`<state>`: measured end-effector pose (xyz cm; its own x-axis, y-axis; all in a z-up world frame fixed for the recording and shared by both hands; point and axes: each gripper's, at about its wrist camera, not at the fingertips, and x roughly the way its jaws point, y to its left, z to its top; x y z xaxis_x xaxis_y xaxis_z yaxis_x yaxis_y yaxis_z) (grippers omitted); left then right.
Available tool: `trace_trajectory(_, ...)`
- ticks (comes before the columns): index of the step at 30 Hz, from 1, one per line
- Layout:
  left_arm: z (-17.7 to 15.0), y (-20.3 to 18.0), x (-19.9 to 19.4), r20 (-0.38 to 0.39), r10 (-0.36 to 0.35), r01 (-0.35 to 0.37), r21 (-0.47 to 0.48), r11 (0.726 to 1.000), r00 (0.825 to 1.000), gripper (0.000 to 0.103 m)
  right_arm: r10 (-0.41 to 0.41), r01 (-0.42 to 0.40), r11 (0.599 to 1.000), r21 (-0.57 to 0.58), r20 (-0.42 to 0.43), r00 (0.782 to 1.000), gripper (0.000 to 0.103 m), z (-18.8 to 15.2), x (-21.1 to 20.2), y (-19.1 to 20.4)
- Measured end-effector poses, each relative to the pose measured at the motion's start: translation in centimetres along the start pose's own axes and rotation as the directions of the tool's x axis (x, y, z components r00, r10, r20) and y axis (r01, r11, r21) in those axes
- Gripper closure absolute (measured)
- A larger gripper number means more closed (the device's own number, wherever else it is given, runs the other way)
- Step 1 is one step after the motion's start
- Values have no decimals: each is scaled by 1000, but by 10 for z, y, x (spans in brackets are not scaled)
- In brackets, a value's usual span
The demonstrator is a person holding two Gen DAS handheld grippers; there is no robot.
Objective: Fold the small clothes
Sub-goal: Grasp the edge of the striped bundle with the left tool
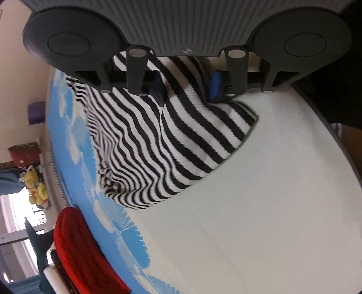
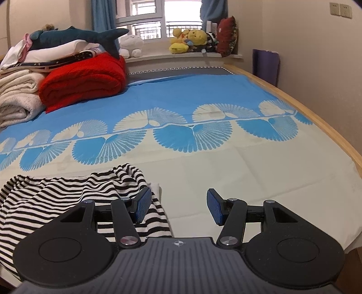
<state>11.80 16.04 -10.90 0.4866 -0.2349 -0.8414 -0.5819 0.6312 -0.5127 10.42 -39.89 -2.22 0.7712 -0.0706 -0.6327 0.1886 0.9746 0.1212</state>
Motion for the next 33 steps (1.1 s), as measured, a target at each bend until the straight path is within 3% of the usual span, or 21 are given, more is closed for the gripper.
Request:
trace_trajectory(7,1,6,-7,-8,22,-22,-35,999,1000,56,-2,2,999,33,2,1000,47,1,0,-8)
trace_trajectory(12,-1,0,-3,-18,84,-84,30,996,996,44,-1,0,999,52,7,1000,47,1,0,-11)
trace_trajectory(18,4,-6,5,3,95,-95,93,991,995,44,0,0,998,64,0,1000,47,3,3,-13)
trace_trajectory(20,6,-6,7,17,90,-91,106,990,996,48,0,0,998,62,-1,1000,47,3,3,-12)
trace_trajectory(23,6,-11,9,34,69,-73,144,987,997,83,0,0,998,55,-3,1000,47,2,3,-11)
trace_trajectory(25,5,-19,3,66,62,-74,192,979,996,86,-1,1,999,54,-6,1000,47,2,4,-12)
trace_trajectory(27,1,-35,-4,110,79,-107,275,956,991,87,-1,2,998,60,-10,1000,47,2,4,-14)
trace_trajectory(29,-7,-58,-14,171,92,-151,374,915,981,88,-2,3,997,77,-11,1000,47,3,4,-18)
trace_trajectory(33,-43,-127,-32,314,74,-252,576,778,946,89,-4,5,993,115,-10,1000,47,3,2,-28)
